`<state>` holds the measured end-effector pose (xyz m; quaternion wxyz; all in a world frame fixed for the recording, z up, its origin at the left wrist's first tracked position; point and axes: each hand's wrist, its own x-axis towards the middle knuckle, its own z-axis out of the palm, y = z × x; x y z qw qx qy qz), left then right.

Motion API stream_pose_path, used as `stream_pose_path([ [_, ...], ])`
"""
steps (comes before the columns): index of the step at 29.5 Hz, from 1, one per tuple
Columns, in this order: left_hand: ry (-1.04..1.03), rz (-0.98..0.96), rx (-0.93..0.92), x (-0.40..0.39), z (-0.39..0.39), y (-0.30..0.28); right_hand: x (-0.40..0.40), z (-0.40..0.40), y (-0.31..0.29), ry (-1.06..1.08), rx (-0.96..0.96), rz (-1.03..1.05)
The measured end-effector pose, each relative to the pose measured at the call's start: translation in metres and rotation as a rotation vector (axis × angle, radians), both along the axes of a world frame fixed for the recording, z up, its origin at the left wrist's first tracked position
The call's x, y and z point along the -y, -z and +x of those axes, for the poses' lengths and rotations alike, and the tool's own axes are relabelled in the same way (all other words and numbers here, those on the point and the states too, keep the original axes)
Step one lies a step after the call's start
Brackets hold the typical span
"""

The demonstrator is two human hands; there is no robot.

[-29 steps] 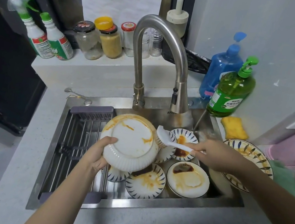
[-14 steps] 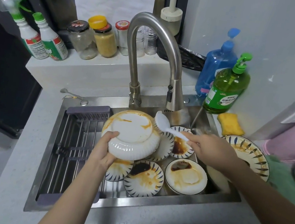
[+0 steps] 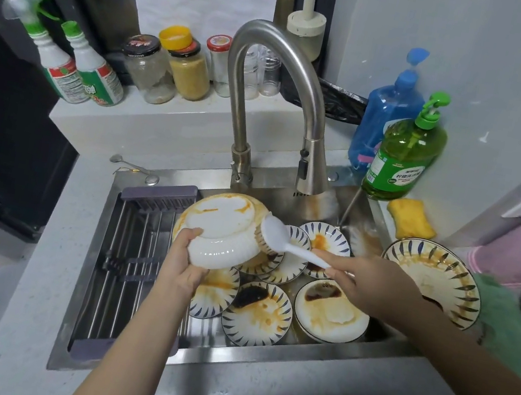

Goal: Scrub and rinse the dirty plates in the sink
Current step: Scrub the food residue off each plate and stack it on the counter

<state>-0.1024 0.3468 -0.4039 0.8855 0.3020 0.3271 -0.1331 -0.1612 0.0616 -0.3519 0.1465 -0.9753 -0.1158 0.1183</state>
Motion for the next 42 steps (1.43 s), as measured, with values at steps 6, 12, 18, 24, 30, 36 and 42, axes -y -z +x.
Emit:
stream_pose_path([
  [6, 0.054, 0.01, -0.009, 0.006, 0.002, -0.004, -0.003, 0.014, 0.01, 0.081, 0.043, -0.004],
  [12, 0.059, 0.023, -0.019, 0.008, 0.001, 0.0, -0.008, 0.001, 0.011, 0.024, 0.124, -0.131],
  [18, 0.035, 0.047, 0.009, 0.014, 0.007, -0.004, -0.019, -0.009, 0.006, -0.031, 0.159, -0.126],
  [24, -0.004, 0.083, -0.002, 0.019, 0.009, -0.003, -0.037, -0.013, -0.002, -0.023, 0.144, -0.154],
  [30, -0.043, 0.05, 0.014, 0.021, 0.005, -0.003, -0.037, -0.012, 0.001, 0.105, 0.081, -0.175],
  [36, -0.065, 0.079, -0.013, 0.024, 0.006, -0.005, -0.059, -0.032, -0.003, 0.023, 0.119, -0.188],
  [42, -0.022, 0.114, -0.016, 0.031, 0.004, -0.014, -0.057, -0.023, -0.003, 0.026, 0.134, -0.239],
])
